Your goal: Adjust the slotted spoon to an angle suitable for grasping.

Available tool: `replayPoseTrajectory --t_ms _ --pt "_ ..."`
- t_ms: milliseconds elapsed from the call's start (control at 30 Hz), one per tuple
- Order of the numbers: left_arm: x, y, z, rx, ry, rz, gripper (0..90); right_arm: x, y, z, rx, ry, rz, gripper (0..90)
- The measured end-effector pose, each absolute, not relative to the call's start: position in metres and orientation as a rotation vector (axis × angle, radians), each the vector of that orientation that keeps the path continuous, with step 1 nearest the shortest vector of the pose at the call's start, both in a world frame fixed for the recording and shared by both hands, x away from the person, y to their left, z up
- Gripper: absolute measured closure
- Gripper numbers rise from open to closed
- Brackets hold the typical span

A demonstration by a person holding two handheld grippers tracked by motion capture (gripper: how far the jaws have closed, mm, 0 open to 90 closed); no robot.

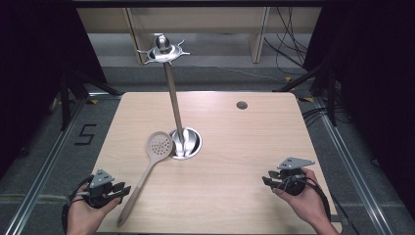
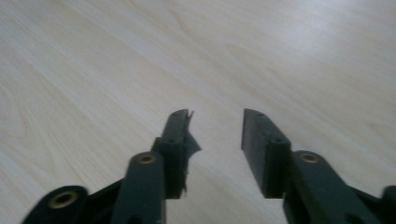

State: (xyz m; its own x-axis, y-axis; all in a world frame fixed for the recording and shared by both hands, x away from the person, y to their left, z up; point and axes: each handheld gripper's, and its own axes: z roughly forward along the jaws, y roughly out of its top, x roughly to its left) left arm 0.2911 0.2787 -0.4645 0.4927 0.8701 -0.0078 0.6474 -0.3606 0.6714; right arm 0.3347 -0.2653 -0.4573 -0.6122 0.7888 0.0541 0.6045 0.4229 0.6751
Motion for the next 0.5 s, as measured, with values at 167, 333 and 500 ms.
replayPoseTrajectory --t_ms 167,333,500 --pt "0.2903 0.281 -0.4639 2.129 1.263 0.477 81.7 0.3339 -0.2636 -0.456 1.226 2.394 0.966 75.0" --pt "0.2908 0.2828 -0.4644 2.173 1.258 0.418 83.2 0.3347 -0.2647 -0.4603 1.237 2.382 0.986 75.6" --pt "0.2871 0.2775 -0.4579 2.201 1.234 0.383 85.7 0.3354 -0.2666 -0.459 1.207 2.416 0.935 74.0"
